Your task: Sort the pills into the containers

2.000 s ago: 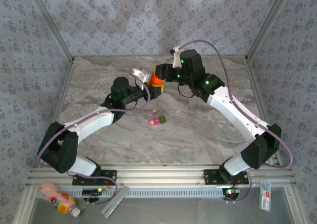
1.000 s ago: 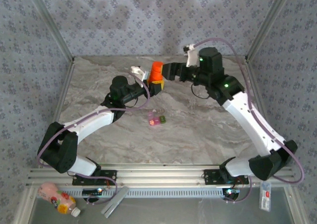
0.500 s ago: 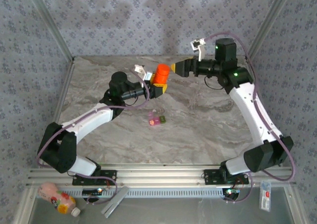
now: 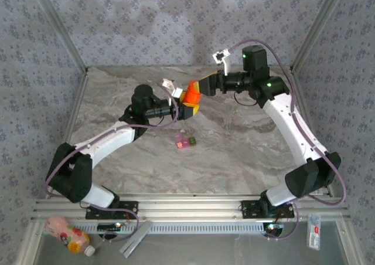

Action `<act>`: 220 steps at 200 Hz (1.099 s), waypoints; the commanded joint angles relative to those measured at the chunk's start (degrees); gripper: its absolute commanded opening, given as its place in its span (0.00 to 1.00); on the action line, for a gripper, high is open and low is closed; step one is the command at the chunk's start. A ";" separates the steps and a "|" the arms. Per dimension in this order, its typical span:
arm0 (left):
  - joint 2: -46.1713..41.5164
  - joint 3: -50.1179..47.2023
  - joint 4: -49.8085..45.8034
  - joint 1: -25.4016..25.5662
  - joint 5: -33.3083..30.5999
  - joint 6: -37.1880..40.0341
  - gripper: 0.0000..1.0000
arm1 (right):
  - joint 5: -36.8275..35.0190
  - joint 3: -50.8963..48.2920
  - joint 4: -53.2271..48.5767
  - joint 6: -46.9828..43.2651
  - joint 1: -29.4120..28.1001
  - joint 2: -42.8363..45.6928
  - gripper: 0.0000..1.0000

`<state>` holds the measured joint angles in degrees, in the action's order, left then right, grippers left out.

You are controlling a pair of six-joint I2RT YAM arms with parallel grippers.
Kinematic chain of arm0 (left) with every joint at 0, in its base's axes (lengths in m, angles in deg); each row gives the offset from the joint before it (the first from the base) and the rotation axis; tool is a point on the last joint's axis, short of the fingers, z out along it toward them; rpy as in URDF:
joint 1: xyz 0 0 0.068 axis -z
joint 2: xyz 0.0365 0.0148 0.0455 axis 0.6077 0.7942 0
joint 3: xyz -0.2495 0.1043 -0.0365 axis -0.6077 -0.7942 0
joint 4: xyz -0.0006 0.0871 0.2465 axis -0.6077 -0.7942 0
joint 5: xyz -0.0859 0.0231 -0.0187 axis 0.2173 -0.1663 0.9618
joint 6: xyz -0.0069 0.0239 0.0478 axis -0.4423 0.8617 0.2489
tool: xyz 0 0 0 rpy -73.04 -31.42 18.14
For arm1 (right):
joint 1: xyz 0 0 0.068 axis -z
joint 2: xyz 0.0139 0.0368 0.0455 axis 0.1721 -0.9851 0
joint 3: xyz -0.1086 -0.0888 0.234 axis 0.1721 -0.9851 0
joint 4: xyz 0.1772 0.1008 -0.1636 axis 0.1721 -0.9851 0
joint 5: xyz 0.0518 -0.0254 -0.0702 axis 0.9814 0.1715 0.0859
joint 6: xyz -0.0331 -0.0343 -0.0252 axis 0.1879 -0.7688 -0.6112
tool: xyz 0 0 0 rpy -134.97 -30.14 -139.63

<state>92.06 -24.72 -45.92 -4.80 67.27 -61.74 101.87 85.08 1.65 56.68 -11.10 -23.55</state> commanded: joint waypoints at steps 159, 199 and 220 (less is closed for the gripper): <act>0.14 2.79 1.46 -0.18 1.57 -0.42 0.00 | -2.35 2.88 -4.00 -2.31 -1.99 -2.01 0.64; 0.32 2.84 1.65 -0.14 1.22 -0.51 0.00 | -2.65 2.79 -4.09 -2.10 -2.21 -1.86 0.51; 0.22 2.76 2.05 -0.10 -0.64 -0.71 0.00 | -4.29 2.21 -3.77 -1.61 -3.20 -1.68 0.47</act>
<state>92.11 -24.29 -45.92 -4.80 67.36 -61.94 98.61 85.89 -1.28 54.99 -12.92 -25.15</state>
